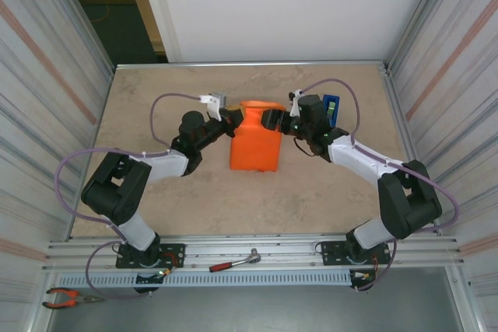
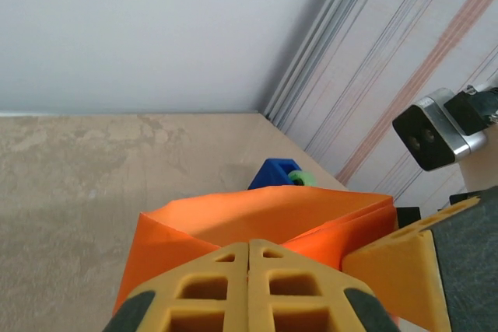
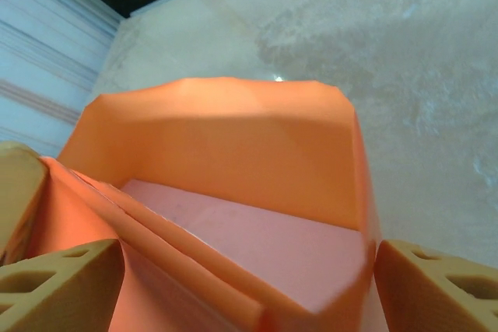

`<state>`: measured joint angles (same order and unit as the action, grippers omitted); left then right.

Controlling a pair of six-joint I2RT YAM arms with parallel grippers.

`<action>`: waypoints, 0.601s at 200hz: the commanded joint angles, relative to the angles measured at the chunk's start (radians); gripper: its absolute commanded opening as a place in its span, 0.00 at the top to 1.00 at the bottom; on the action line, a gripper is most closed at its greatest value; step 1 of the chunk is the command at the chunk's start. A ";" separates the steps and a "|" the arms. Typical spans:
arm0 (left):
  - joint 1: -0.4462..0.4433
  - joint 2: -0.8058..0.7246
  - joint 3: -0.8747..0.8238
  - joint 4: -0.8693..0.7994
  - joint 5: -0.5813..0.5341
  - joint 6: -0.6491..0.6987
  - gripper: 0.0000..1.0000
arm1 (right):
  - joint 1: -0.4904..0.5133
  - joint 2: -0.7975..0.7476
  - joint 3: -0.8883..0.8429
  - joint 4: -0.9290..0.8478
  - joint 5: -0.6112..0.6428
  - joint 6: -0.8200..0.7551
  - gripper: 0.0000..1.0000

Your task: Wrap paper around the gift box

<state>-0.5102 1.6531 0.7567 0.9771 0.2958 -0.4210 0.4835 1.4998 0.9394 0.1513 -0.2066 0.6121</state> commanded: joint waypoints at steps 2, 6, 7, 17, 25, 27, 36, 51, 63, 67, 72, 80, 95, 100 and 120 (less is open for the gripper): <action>0.009 -0.001 0.048 0.035 0.027 0.050 1.00 | 0.001 0.028 0.044 0.015 -0.016 -0.014 0.19; 0.008 -0.002 0.048 0.033 0.035 0.054 1.00 | 0.002 0.032 0.044 0.017 -0.014 -0.014 0.19; 0.008 -0.001 0.048 0.032 0.037 0.055 1.00 | 0.003 0.033 0.045 0.018 -0.014 -0.014 0.20; 0.007 -0.001 0.045 0.032 0.046 0.064 1.00 | 0.008 0.043 0.044 0.023 -0.007 -0.013 0.20; 0.007 -0.001 0.037 0.038 0.055 0.071 1.00 | 0.017 0.049 0.037 0.029 0.007 -0.014 0.21; 0.007 -0.001 0.034 0.041 0.058 0.073 1.00 | 0.018 0.049 0.035 0.030 0.011 -0.016 0.21; 0.007 0.002 0.019 0.053 0.072 0.086 1.00 | 0.028 0.056 0.024 0.038 0.029 -0.018 0.21; 0.008 0.003 -0.011 0.077 0.093 0.099 1.00 | 0.048 0.060 0.001 0.056 0.060 -0.018 0.23; 0.007 0.000 -0.035 0.089 0.106 0.105 1.00 | 0.065 0.052 -0.024 0.070 0.089 -0.016 0.24; 0.007 -0.003 -0.040 0.091 0.108 0.105 1.00 | 0.071 0.049 -0.031 0.073 0.096 -0.014 0.24; 0.007 -0.006 -0.049 0.093 0.110 0.105 1.00 | 0.078 0.044 -0.039 0.076 0.104 -0.011 0.25; 0.006 -0.010 -0.061 0.102 0.113 0.102 1.00 | 0.090 0.036 -0.050 0.077 0.118 -0.008 0.25; 0.004 -0.016 -0.080 0.116 0.124 0.098 1.00 | 0.114 0.025 -0.064 0.068 0.155 -0.003 0.26; 0.003 -0.019 -0.085 0.118 0.126 0.099 1.00 | 0.122 0.021 -0.069 0.065 0.162 -0.002 0.27; 0.002 -0.030 -0.104 0.124 0.137 0.091 1.00 | 0.149 0.007 -0.089 0.060 0.201 0.005 0.29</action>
<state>-0.4900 1.6459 0.6846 1.0897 0.3668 -0.3431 0.5808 1.5204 0.8955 0.2710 -0.0299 0.6086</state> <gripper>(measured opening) 0.062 0.718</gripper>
